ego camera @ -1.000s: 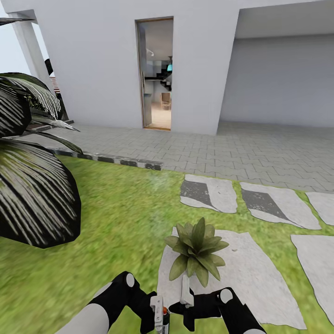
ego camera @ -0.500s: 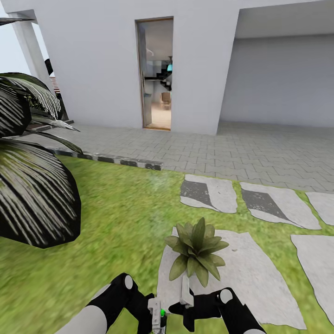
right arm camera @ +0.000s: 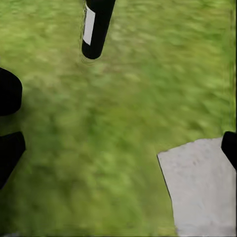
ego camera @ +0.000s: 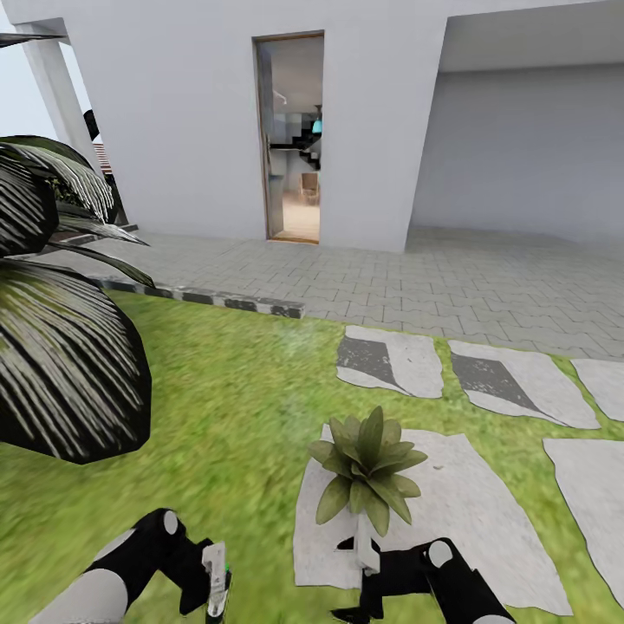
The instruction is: Pick up the pesticide atomizer in the garden and spray insectifuge to fully cover both potted plants in the garden.
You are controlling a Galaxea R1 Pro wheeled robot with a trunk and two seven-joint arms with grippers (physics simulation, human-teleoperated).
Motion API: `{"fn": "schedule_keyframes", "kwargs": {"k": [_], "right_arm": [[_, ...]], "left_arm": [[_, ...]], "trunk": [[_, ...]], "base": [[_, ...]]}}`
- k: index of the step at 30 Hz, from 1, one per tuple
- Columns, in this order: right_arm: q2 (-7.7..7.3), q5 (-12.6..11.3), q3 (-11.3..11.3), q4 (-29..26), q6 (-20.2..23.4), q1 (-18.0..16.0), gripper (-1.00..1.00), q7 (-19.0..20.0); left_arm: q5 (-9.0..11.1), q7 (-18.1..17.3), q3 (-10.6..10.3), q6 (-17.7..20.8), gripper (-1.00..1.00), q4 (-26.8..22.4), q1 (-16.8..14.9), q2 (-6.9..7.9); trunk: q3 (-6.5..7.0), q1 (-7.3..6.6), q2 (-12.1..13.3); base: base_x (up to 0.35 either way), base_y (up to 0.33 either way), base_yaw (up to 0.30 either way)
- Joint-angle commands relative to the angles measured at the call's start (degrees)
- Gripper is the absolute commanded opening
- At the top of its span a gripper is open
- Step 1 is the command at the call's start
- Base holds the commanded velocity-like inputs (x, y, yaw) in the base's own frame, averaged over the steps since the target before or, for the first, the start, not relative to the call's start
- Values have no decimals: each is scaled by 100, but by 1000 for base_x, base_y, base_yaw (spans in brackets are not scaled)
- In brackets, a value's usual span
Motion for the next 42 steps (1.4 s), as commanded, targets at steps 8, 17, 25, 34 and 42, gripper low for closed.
{"fn": "schedule_keyframes", "kwargs": {"k": [8,17,25,34,42], "right_arm": [[-1119,31,-1242,770,-33,44,100,-1391],[-1490,27,-3936,1264,-48,488,100,-3093],[-1452,44,-4909,1275,-46,573,100,-4577],[-1410,28,-4933,1290,-22,654,100,-5137],[-1399,27,-4927,1356,-13,655,100,-5336]], "left_arm": [[3,1044,891,927,-100,109,6,-69],[442,1101,1536,1873,-100,275,0,-82],[524,1078,1605,3801,-100,185,-389,-154],[469,974,1541,4453,-100,186,-986,-334],[456,966,1474,4943,-100,217,-1381,-454]], "trunk": [[-5,-1,-2],[-5,-1,-2],[-5,-1,-2],[-5,-1,-2],[-5,-1,-2]], "base": [[0,0,0],[0,0,0],[0,0,0],[0,0,-35],[0,0,-281]]}}
